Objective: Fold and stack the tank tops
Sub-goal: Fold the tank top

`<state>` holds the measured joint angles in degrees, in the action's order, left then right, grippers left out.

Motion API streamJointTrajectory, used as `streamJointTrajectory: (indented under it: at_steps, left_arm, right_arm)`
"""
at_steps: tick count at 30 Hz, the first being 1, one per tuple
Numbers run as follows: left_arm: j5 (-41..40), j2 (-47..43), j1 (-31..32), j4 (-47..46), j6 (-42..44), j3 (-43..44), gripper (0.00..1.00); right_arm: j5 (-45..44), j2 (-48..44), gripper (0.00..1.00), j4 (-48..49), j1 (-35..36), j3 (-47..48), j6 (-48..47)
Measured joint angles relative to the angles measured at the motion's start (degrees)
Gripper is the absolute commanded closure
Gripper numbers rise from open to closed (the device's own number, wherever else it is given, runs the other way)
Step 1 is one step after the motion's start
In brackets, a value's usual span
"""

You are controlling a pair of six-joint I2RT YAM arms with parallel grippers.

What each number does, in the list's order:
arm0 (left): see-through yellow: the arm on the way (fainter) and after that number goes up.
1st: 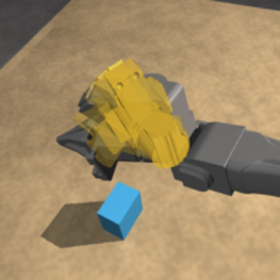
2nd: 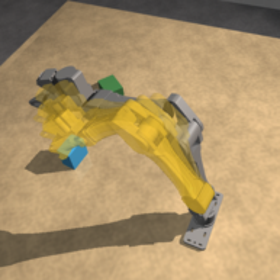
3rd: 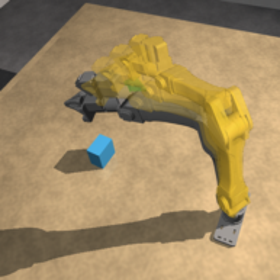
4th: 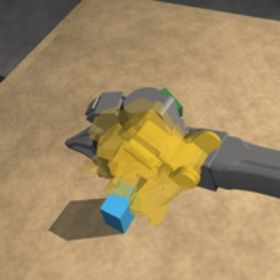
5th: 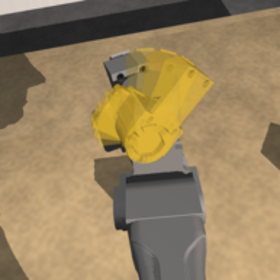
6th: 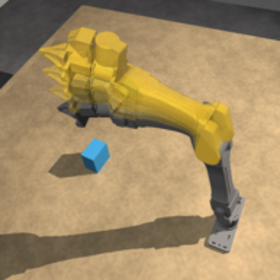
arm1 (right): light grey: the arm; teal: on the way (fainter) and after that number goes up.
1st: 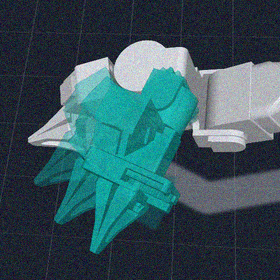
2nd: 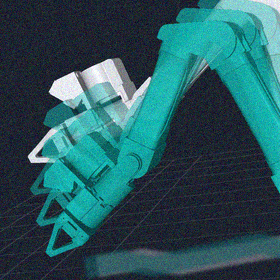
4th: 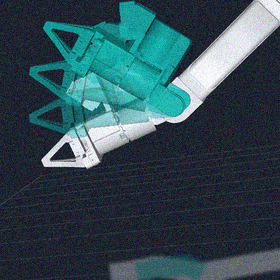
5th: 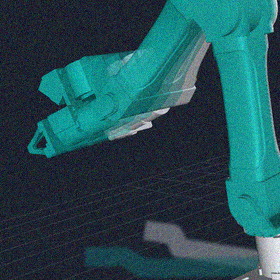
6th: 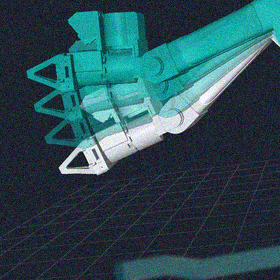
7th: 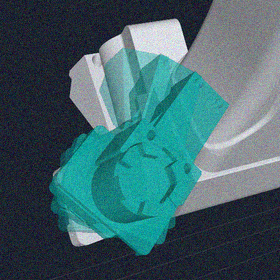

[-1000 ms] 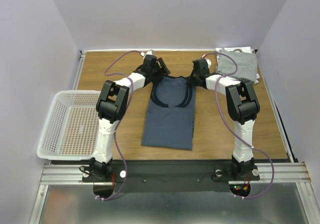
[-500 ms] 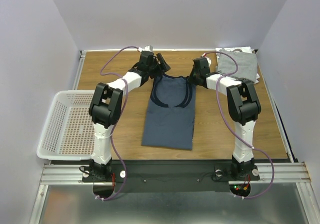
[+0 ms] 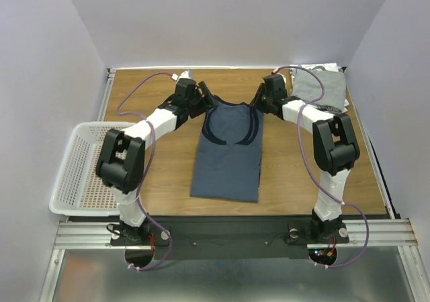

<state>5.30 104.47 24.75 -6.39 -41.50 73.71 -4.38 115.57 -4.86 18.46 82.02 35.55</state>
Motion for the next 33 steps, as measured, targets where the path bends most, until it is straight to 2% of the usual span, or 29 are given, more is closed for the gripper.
streamJointTrajectory:
  at_steps: [8, 9, 13, 18, 19, 22, 28, 33]
  left_arm:
    - [-5.55, -17.77, 0.13, 9.14, -2.62, -17.73, 0.22]
    - [-5.86, -20.35, 0.5, 9.53, -3.15, -21.27, 0.21]
    - [-6.82, -31.28, 4.66, 16.5, -6.88, -32.81, 0.21]
    - [-7.96, -41.83, 11.45, 22.86, -12.57, -39.15, 0.27]
    - [-8.09, -43.5, 12.26, 23.85, -13.79, -40.02, 0.31]
    - [-8.9, -48.41, 14.82, 26.88, -18.32, -42.6, 0.37]
    - [-9.97, -52.68, 18.71, 30.75, -26.14, -45.88, 0.37]
    - [-9.77, -49.51, 20.68, 31.41, -28.33, -47.1, 0.37]
  right_arm:
    - [2.49, -15.89, 0.59, -5.09, 2.21, -11.41, -1.95]
    - [2.45, -20.94, 0.59, -5.88, 4.2, -14.23, -2.19]
    - [2.93, -36.98, 0.59, -10.25, 11.08, -28.83, -0.76]
    - [3.41, -52.3, 0.59, -18.32, 17.2, -42.16, 4.31]
    - [3.54, -54.03, 0.59, -19.65, 17.79, -43.52, 5.4]
    - [4.76, -59.8, 0.6, -22.58, 19.96, -48.19, 9.55]
    - [8.44, -63.73, 0.6, -24.39, 24.04, -55.21, 15.65]
    - [10.78, -65.0, 0.6, -24.09, 25.18, -58.95, 18.82]
